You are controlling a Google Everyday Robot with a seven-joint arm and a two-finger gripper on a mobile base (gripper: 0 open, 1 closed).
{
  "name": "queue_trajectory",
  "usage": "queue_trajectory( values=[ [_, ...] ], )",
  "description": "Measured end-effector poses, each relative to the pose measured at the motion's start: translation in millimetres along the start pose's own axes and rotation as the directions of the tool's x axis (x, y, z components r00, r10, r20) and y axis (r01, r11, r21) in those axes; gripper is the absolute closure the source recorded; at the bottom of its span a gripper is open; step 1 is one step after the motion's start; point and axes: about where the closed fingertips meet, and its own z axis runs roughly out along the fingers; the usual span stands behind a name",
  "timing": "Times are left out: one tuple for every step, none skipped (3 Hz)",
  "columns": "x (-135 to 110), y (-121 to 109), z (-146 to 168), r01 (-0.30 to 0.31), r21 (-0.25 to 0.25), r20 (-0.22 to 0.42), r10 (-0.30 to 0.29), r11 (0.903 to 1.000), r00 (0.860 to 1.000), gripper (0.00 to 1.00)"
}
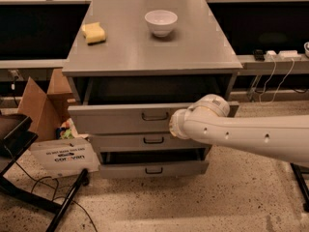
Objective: Close top drawer
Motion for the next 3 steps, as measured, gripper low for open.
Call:
queue_trajectory(
  values=[
    [16.4, -44.2, 5.4, 0.006, 0.025, -0.027, -0.006, 0.9997, 1.0, 0.97],
    [16.0, -45.6, 5.0, 0.006, 0.028, -0.026, -0.005, 0.9996, 1.0, 0.74],
    [16.0, -45.6, 5.0, 0.006, 0.028, -0.026, -0.005, 0.9996, 1.0, 0.51]
  ],
)
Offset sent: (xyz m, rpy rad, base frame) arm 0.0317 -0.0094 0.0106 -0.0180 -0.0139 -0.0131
